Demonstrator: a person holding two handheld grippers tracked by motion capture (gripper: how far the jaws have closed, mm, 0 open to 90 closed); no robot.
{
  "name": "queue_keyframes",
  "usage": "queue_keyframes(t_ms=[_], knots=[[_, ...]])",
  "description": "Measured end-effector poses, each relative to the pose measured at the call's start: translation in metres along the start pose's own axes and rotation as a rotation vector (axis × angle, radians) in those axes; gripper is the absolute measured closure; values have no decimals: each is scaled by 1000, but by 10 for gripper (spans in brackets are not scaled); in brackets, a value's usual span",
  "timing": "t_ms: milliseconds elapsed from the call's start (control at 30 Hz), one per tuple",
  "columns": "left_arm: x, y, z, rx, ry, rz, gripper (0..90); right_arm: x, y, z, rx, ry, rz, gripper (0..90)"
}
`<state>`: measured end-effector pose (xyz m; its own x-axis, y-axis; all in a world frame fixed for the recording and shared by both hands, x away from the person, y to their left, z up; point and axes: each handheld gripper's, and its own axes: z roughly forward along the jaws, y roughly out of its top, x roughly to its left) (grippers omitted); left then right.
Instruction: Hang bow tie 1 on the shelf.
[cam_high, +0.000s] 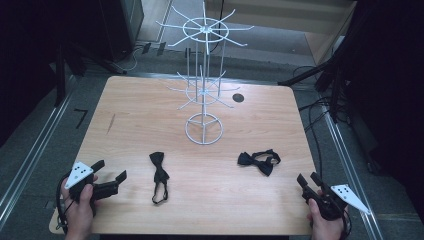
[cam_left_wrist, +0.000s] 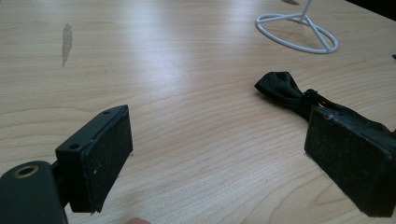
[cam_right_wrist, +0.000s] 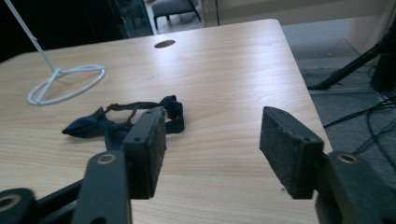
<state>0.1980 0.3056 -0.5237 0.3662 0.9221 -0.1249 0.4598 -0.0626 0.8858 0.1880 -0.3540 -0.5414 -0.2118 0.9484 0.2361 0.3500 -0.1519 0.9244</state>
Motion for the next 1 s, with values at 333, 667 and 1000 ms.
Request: queue_keyframes(t_ms=[333, 667, 1000], knots=[[0, 0, -1, -1, -5, 4, 85, 15, 10, 2, 25, -27, -1, 546], [-1, 0, 0, 3, 1, 7, 85, 25, 21, 14, 71, -13, -9, 545], [-1, 0, 0, 3, -3, 8, 85, 37, 34, 32, 130, -35, -59, 525]])
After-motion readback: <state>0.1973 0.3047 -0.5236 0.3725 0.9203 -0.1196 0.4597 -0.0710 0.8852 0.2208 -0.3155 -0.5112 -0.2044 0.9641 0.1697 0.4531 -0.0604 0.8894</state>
